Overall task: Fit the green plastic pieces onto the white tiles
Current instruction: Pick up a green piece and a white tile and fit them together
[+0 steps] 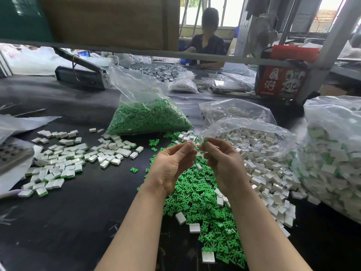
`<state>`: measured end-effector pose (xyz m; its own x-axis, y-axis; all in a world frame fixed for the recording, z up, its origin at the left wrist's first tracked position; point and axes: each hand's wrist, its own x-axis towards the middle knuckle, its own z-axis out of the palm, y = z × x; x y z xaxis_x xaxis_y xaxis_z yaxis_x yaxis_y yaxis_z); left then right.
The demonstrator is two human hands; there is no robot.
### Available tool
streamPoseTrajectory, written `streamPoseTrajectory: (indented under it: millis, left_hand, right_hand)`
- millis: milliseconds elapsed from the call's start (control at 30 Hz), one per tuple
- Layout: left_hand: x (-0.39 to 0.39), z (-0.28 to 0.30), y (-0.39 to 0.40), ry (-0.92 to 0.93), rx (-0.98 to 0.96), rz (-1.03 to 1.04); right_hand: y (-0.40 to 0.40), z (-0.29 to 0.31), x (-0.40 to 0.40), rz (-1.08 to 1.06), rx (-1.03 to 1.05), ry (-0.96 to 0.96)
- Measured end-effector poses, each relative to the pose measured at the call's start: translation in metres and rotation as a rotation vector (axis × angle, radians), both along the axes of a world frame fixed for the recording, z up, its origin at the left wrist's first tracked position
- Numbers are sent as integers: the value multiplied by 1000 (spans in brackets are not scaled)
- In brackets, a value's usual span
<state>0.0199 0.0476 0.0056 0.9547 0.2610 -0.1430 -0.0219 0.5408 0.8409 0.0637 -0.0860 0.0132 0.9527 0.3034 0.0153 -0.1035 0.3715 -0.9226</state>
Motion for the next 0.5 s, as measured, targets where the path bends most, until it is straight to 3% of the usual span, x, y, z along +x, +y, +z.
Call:
streamPoseTrajectory:
  millis: [500]
  left_hand:
    - [-1,0,-2,-47,112,-9]
  right_hand:
    - [3,-2,-1,-5,64,76]
